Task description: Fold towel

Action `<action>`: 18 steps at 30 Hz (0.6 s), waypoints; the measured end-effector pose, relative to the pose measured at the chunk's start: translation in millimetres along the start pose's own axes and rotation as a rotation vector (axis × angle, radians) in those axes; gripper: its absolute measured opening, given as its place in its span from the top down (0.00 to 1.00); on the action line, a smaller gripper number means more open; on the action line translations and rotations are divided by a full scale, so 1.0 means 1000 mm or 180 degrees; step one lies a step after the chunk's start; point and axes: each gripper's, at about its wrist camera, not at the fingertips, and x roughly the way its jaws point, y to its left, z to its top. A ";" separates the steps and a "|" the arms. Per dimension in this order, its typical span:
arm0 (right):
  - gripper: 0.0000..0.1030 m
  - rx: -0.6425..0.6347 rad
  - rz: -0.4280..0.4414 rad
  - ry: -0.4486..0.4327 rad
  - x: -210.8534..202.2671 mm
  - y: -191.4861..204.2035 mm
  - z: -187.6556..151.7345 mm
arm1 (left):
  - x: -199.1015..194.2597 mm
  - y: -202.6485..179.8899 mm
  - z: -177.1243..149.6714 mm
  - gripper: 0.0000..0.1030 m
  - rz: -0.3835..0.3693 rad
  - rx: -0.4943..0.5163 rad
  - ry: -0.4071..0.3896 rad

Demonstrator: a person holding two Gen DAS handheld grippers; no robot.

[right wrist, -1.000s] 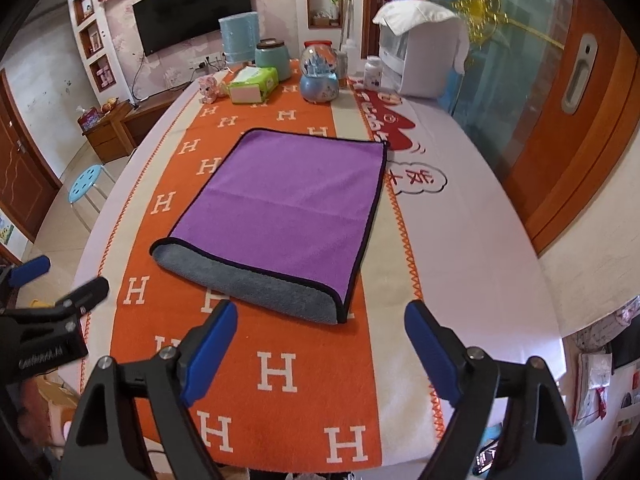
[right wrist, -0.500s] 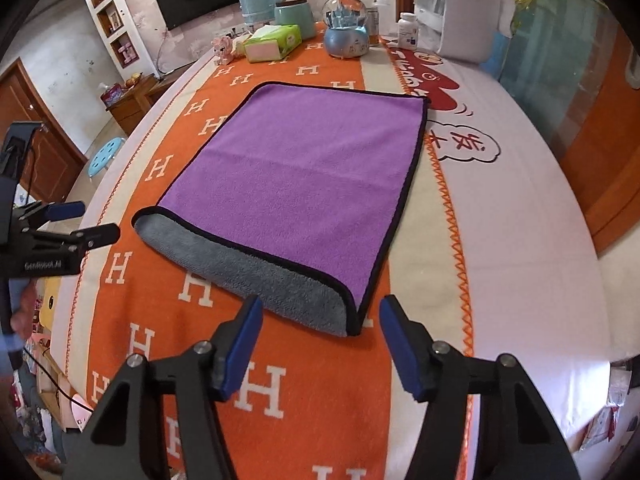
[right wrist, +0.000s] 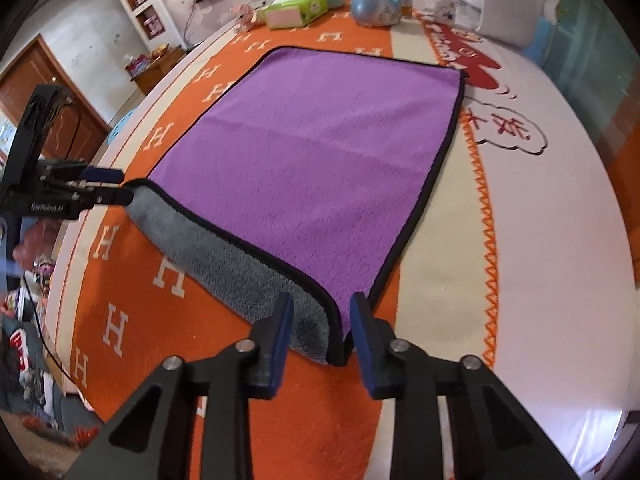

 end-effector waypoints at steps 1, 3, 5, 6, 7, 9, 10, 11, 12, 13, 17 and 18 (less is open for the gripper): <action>0.76 -0.0001 0.0024 0.0008 0.001 -0.001 0.000 | 0.002 0.001 0.001 0.52 -0.0015 0.0032 0.0032; 0.78 -0.0004 0.0077 0.0020 0.002 -0.003 0.000 | 0.007 0.002 0.002 0.58 -0.0033 0.0096 0.0110; 0.79 -0.0008 0.0123 0.0039 0.003 -0.005 0.000 | 0.011 0.002 0.004 0.61 -0.0034 0.0181 0.0166; 0.80 -0.0016 0.0151 0.0043 0.003 -0.005 0.000 | 0.012 0.001 0.004 0.62 -0.0035 0.0219 0.0185; 0.81 -0.0019 0.0170 0.0046 0.004 -0.005 0.001 | 0.014 0.001 0.005 0.63 -0.0054 0.0247 0.0201; 0.83 -0.0024 0.0198 0.0056 0.005 -0.006 0.001 | 0.016 0.000 0.007 0.64 -0.0099 0.0269 0.0234; 0.84 -0.0026 0.0213 0.0062 0.005 -0.006 0.002 | 0.016 0.001 0.008 0.64 -0.0099 0.0281 0.0251; 0.84 -0.0027 0.0221 0.0072 0.006 -0.006 0.002 | 0.017 0.000 0.009 0.64 -0.0078 0.0302 0.0263; 0.84 -0.0032 0.0224 0.0076 0.006 -0.006 0.002 | 0.018 -0.001 0.011 0.64 -0.0060 0.0318 0.0273; 0.84 -0.0033 0.0227 0.0078 0.005 -0.007 0.002 | 0.018 -0.001 0.013 0.64 -0.0059 0.0324 0.0281; 0.84 -0.0042 0.0227 0.0092 0.004 -0.009 0.002 | 0.018 0.001 0.019 0.64 -0.0060 0.0364 0.0297; 0.84 -0.0042 0.0220 0.0096 0.004 -0.010 0.001 | 0.018 0.004 0.018 0.64 -0.0053 0.0374 0.0307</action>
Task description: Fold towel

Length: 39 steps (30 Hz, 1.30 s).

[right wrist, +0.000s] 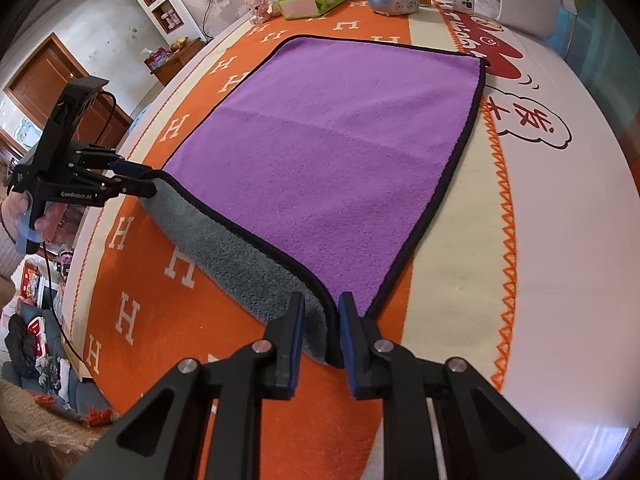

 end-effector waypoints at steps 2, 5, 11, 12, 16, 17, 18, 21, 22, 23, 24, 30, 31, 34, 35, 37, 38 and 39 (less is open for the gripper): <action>0.84 0.0007 -0.0008 0.0009 0.000 -0.001 -0.001 | 0.006 0.000 0.008 0.64 0.0013 0.0012 0.0029; 0.84 0.0019 -0.0011 0.0022 0.001 -0.002 -0.002 | 0.010 0.003 0.011 0.65 -0.0006 0.0020 0.0074; 0.90 0.0015 0.0002 0.0024 0.000 -0.002 -0.003 | 0.010 0.005 0.011 0.86 -0.0071 0.0059 0.0118; 0.91 0.0018 0.0006 0.0020 0.000 -0.002 -0.003 | 0.010 0.004 0.011 0.86 -0.0083 0.0075 0.0134; 0.91 0.0021 0.0025 0.0011 -0.001 -0.003 -0.003 | 0.009 -0.004 0.009 0.86 -0.0037 0.0197 0.0164; 0.91 0.0021 0.0027 0.0008 0.000 -0.002 -0.003 | 0.009 -0.005 0.009 0.86 -0.0032 0.0204 0.0170; 0.92 0.0018 0.0027 0.0004 0.000 -0.002 -0.003 | 0.009 -0.006 0.009 0.87 -0.0033 0.0201 0.0173; 0.94 0.0012 0.0036 0.0001 0.000 -0.001 -0.003 | 0.009 -0.008 0.009 0.89 -0.0022 0.0181 0.0174; 0.95 0.0007 0.0025 -0.0005 -0.001 -0.001 -0.003 | 0.009 -0.009 0.009 0.89 -0.0007 0.0176 0.0182; 0.95 0.0002 0.0012 -0.0013 -0.001 -0.001 -0.003 | 0.010 -0.009 0.009 0.91 0.0018 0.0172 0.0191; 0.95 -0.0002 -0.0004 -0.0025 -0.002 0.000 -0.002 | 0.010 -0.010 0.008 0.92 0.0050 0.0173 0.0200; 0.96 -0.0044 -0.0103 -0.0079 -0.009 0.003 -0.002 | -0.002 -0.028 0.006 0.94 0.0344 0.0252 0.0106; 0.96 -0.0039 -0.0118 -0.0093 -0.011 0.004 -0.003 | -0.004 -0.032 0.006 0.94 0.0406 0.0257 0.0082; 0.96 -0.0006 -0.0179 -0.0163 -0.017 0.005 -0.002 | -0.011 -0.041 0.010 0.94 0.0618 0.0259 0.0014; 0.96 0.0008 -0.0203 -0.0203 -0.020 0.005 -0.001 | -0.013 -0.044 0.013 0.94 0.0690 0.0257 -0.0001; 0.96 0.0042 -0.0251 -0.0288 -0.026 0.004 0.005 | -0.019 -0.047 0.017 0.94 0.0847 0.0262 -0.0061; 0.96 0.0057 -0.0274 -0.0320 -0.029 0.003 0.008 | -0.022 -0.050 0.021 0.94 0.0943 0.0286 -0.0111; 0.96 0.0075 -0.0319 -0.0375 -0.033 0.002 0.015 | -0.026 -0.050 0.024 0.94 0.1001 0.0294 -0.0162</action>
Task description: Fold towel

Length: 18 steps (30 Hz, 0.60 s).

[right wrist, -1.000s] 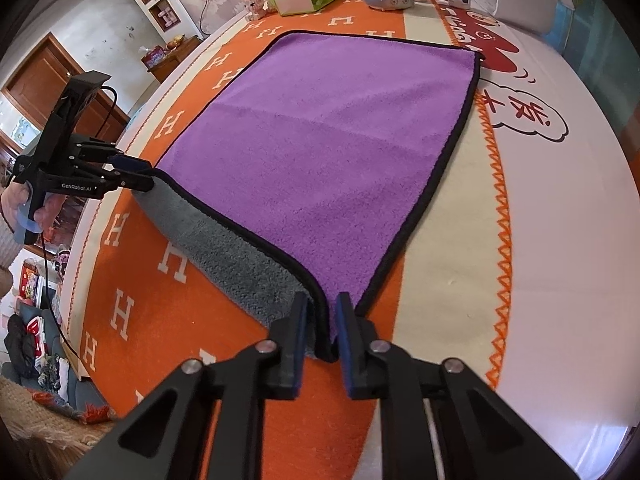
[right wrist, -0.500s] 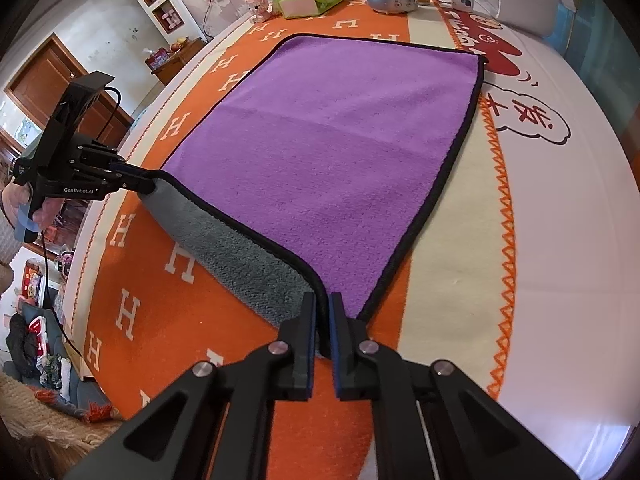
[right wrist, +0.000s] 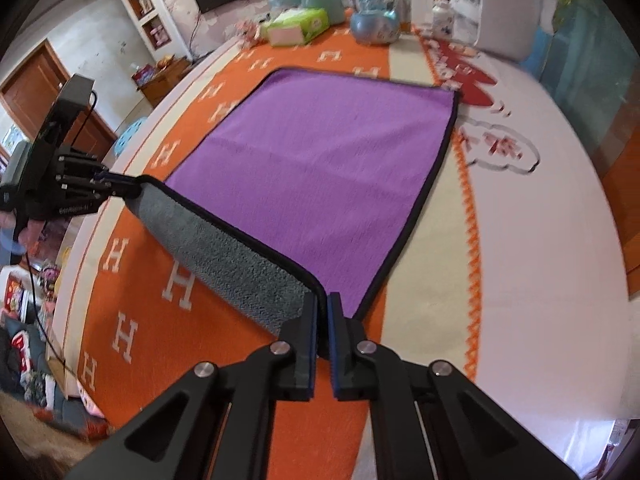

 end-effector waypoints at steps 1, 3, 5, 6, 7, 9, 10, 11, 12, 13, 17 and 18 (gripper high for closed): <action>0.96 0.0014 -0.0033 -0.0042 -0.002 -0.002 0.006 | -0.004 0.001 0.005 0.94 0.0066 -0.0014 -0.0055; 0.96 0.0045 -0.0101 -0.0136 -0.005 -0.007 0.020 | -0.009 0.008 0.019 0.94 0.0194 -0.0082 -0.0139; 0.96 0.0093 -0.0164 -0.0209 -0.006 -0.014 0.037 | -0.011 0.018 0.039 0.94 0.0273 -0.0175 -0.0209; 0.96 0.0117 -0.0187 -0.0247 -0.006 -0.017 0.047 | -0.011 0.021 0.048 0.94 0.0303 -0.0211 -0.0238; 0.96 0.0134 -0.0220 -0.0287 -0.005 -0.021 0.057 | -0.011 0.023 0.059 0.94 0.0346 -0.0243 -0.0285; 0.96 0.0155 -0.0288 -0.0361 -0.004 -0.027 0.076 | -0.009 0.028 0.079 0.94 0.0435 -0.0279 -0.0363; 0.96 0.0171 -0.0316 -0.0397 -0.003 -0.031 0.086 | -0.007 0.033 0.087 0.94 0.0459 -0.0289 -0.0378; 0.96 0.0190 -0.0338 -0.0425 -0.001 -0.034 0.095 | -0.004 0.035 0.096 0.94 0.0488 -0.0301 -0.0390; 0.96 0.0218 -0.0358 -0.0451 0.001 -0.038 0.104 | -0.001 0.039 0.106 0.94 0.0520 -0.0317 -0.0400; 0.96 0.0253 -0.0360 -0.0468 0.004 -0.043 0.113 | 0.003 0.043 0.116 0.94 0.0544 -0.0340 -0.0406; 0.96 0.0343 -0.0426 -0.0485 0.019 -0.059 0.143 | 0.014 0.049 0.147 0.94 0.0594 -0.0459 -0.0431; 0.96 0.0352 -0.0456 -0.0474 0.025 -0.063 0.150 | 0.017 0.050 0.153 0.94 0.0606 -0.0481 -0.0436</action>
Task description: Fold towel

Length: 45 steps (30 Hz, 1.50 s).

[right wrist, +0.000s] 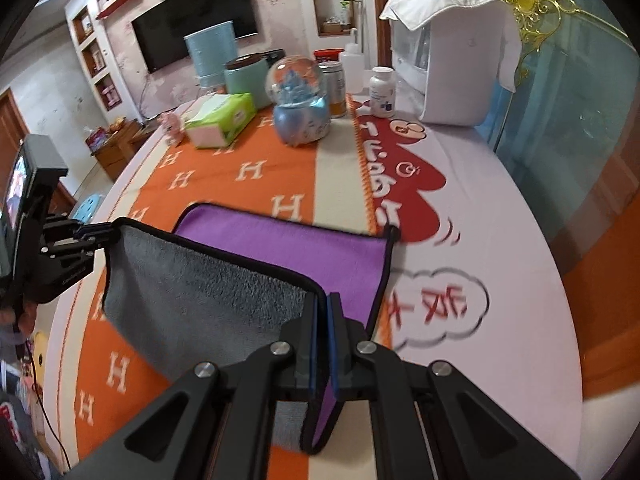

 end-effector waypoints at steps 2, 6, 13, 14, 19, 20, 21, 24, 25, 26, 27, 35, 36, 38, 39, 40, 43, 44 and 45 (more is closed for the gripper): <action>0.96 0.0021 -0.0067 0.0027 0.013 -0.003 0.008 | 0.011 0.000 0.013 0.94 0.0006 -0.0039 0.0004; 0.96 0.0107 -0.0155 0.0081 0.034 -0.011 0.018 | 0.028 -0.005 0.028 0.93 0.0036 -0.0072 0.0021; 0.96 0.0254 -0.0179 0.0215 0.066 -0.024 0.026 | 0.058 -0.014 0.038 0.93 0.0099 -0.0090 0.0136; 0.96 0.0257 -0.0184 0.0229 0.069 -0.024 0.027 | 0.062 -0.016 0.039 0.93 0.0108 -0.0086 0.0147; 0.96 0.0244 -0.0217 0.0293 0.084 -0.024 0.029 | 0.073 -0.018 0.040 0.92 0.0134 -0.0064 0.0196; 0.96 0.0241 -0.0220 0.0303 0.086 -0.024 0.029 | 0.075 -0.018 0.041 0.92 0.0139 -0.0065 0.0208; 0.96 0.0243 -0.0219 0.0305 0.087 -0.025 0.030 | 0.077 -0.018 0.041 0.92 0.0136 -0.0076 0.0219; 0.96 0.0243 -0.0216 0.0296 0.089 -0.025 0.031 | 0.078 -0.016 0.043 0.92 0.0122 -0.0111 0.0230; 0.96 0.0237 -0.0220 0.0297 0.089 -0.025 0.031 | 0.079 -0.016 0.043 0.92 0.0119 -0.0113 0.0232; 0.96 0.0232 -0.0226 0.0304 0.090 -0.025 0.031 | 0.079 -0.016 0.044 0.91 0.0120 -0.0110 0.0235; 0.96 0.0224 -0.0232 0.0317 0.092 -0.026 0.031 | 0.081 -0.017 0.044 0.91 0.0120 -0.0106 0.0243; 0.96 0.0166 -0.0362 0.0374 0.099 -0.026 0.028 | 0.090 -0.022 0.041 0.78 0.0256 -0.0110 0.0277; 0.94 0.0165 -0.0394 0.0368 0.099 -0.026 0.028 | 0.090 -0.021 0.040 0.69 0.0288 -0.0124 0.0266; 0.88 0.0205 -0.0419 0.0354 0.097 -0.028 0.029 | 0.090 -0.018 0.040 0.49 0.0320 -0.0176 0.0248; 0.82 0.0243 -0.0442 0.0332 0.094 -0.030 0.031 | 0.089 -0.015 0.040 0.38 0.0334 -0.0223 0.0237; 0.79 0.0271 -0.0455 0.0301 0.092 -0.032 0.032 | 0.087 -0.010 0.040 0.34 0.0342 -0.0293 0.0215; 0.71 0.0318 -0.0575 0.0171 0.081 -0.035 0.038 | 0.078 0.006 0.042 0.26 0.0309 -0.0510 0.0121; 0.71 0.0320 -0.0638 0.0131 0.077 -0.036 0.039 | 0.075 0.010 0.042 0.22 0.0298 -0.0562 0.0105; 0.71 0.0326 -0.0676 0.0100 0.074 -0.037 0.041 | 0.072 0.014 0.042 0.16 0.0290 -0.0616 0.0088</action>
